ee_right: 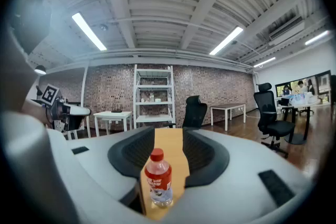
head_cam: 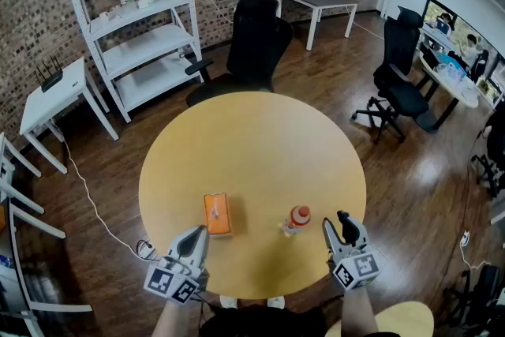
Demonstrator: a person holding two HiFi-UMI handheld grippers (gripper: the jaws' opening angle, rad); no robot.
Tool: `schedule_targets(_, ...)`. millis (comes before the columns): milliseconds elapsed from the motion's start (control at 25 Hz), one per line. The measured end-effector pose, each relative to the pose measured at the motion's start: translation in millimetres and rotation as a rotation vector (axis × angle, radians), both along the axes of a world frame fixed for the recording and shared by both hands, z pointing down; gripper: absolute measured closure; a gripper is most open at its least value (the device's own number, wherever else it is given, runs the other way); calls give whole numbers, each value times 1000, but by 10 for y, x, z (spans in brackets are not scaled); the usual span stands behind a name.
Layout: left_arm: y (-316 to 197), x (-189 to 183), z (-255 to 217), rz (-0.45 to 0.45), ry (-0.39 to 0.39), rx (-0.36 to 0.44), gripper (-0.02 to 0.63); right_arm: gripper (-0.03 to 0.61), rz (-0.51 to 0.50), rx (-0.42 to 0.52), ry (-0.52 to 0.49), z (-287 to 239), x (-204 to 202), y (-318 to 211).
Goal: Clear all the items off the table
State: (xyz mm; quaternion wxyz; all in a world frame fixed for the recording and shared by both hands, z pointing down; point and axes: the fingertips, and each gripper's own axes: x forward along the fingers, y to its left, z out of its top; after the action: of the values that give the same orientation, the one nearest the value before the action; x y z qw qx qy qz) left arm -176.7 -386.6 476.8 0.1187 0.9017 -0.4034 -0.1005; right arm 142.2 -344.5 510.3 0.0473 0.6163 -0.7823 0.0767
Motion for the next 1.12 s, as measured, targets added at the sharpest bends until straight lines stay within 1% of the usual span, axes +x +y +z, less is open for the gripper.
schedule_targets(40, -24, -3, 40, -3, 1, -7, 621, 386, -19, -20, -13, 85, -43, -48)
schedule_targets(80, -46, -8, 78, -6, 1, -14, 621, 321, -36, -41, -26, 177, -84, -94)
schedule_targets(120, -64, -15, 114, -9, 0, -22, 621, 296, -50, -64, -35, 277, -122, -134)
schedule_targets(160, -75, -24, 148, -12, -2, -32, 621, 287, -62, -88, -37, 381, -161, -170)
schedule_targets(200, -80, -34, 182, -14, -5, -42, 621, 249, -72, -111, -29, 479, -198, -203)
schedule_targets(280, -72, -52, 260, -21, -14, -64, 621, 245, -84, -145, -4, 654, -253, -268)
schedule_targets(360, -63, -74, 347, -29, -25, -85, 621, 240, -85, -161, 4, 822, -285, -353)
schedule_targets(400, -52, -80, 389, -33, -31, -95, 621, 210, -85, -166, 6, 904, -298, -391)
schedule_targets(560, -12, -108, 526, -44, -45, -139, 621, 210, -92, -189, 45, 1150, -365, -492)
schedule_targets(720, -34, -283, 617, -79, -2, -189, 621, 211, -69, -189, 63, 1241, -439, -642)
schedule_targets(840, -3, -405, 670, -102, 1, -212, 621, 212, -61, -208, 79, 1334, -483, -748)
schedule_targets(960, 24, -468, 646, -113, 0, -219, 621, 212, -60, -228, 104, 1382, -495, -823)
schedule_targets(1000, 42, -487, 635, -117, 3, -217, 621, 225, -57, -239, 109, 1413, -484, -827)
schedule_targets(1120, 53, -545, 544, -125, 23, -179, 621, 247, -44, -292, 125, 1501, -434, -874)
